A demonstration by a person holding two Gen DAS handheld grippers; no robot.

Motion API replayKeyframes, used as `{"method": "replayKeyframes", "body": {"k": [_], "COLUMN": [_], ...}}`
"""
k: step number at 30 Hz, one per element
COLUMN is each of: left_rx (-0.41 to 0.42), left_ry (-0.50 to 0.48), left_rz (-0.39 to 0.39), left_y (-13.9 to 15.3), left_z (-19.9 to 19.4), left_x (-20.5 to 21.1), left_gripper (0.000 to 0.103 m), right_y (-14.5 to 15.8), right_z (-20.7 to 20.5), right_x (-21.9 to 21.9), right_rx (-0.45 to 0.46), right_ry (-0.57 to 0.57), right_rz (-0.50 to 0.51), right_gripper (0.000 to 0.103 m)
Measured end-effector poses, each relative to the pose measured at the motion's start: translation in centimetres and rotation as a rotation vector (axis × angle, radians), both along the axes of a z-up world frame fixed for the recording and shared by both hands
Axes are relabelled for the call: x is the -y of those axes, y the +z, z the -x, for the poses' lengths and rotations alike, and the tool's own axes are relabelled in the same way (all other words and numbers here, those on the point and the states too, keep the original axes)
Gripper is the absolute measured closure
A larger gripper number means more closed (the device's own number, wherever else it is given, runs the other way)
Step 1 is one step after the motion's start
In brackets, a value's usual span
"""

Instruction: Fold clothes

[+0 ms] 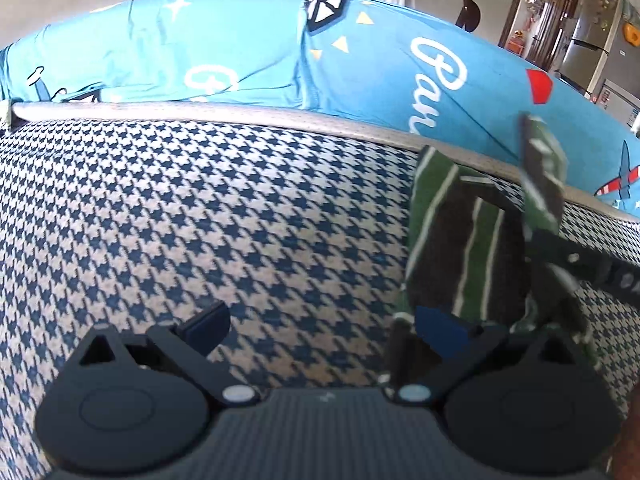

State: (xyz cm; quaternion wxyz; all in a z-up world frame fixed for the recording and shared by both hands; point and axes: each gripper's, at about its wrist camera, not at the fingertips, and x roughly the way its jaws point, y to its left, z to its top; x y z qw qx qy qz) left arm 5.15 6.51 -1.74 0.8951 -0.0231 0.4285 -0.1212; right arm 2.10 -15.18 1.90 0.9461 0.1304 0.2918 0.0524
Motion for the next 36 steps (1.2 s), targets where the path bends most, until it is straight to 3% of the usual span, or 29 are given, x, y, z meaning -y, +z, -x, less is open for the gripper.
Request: {"method": "replayKeyframes", "body": {"k": [7,13,25,31,36], "left_rx": [-0.028,-0.043,-0.036,-0.028,-0.061], "left_ry": [0.026,0.02,-0.043,-0.074,-0.072], "left_rz": [0.006,0.01,-0.051,-0.105,-0.095], "left_y": [-0.3,-0.5,-1.1,-1.8,-2.6], "left_z": [-0.7,-0.9,0.3,1.5,3.0], "left_x": [-2.2,-2.5,-0.4,0.6,0.7], "left_gripper": [0.0,0.0,0.0,0.0,0.0], "right_y": [-3.9,-4.9,-1.5,-0.9,-0.8], "right_z": [-2.0,-2.8,-0.3,1.2,2.2], "right_x": [-4.4,-3.0,-0.3,0.4,1.0], "right_rx": [-0.094,-0.15,-0.111,-0.126,-0.148], "right_ry": [0.079,0.055,0.022,0.027,0.027], "right_rz": [0.072,-0.021,-0.078,-0.027,-0.003], "right_gripper": [0.094,0.091,0.084,0.084,0.083]}}
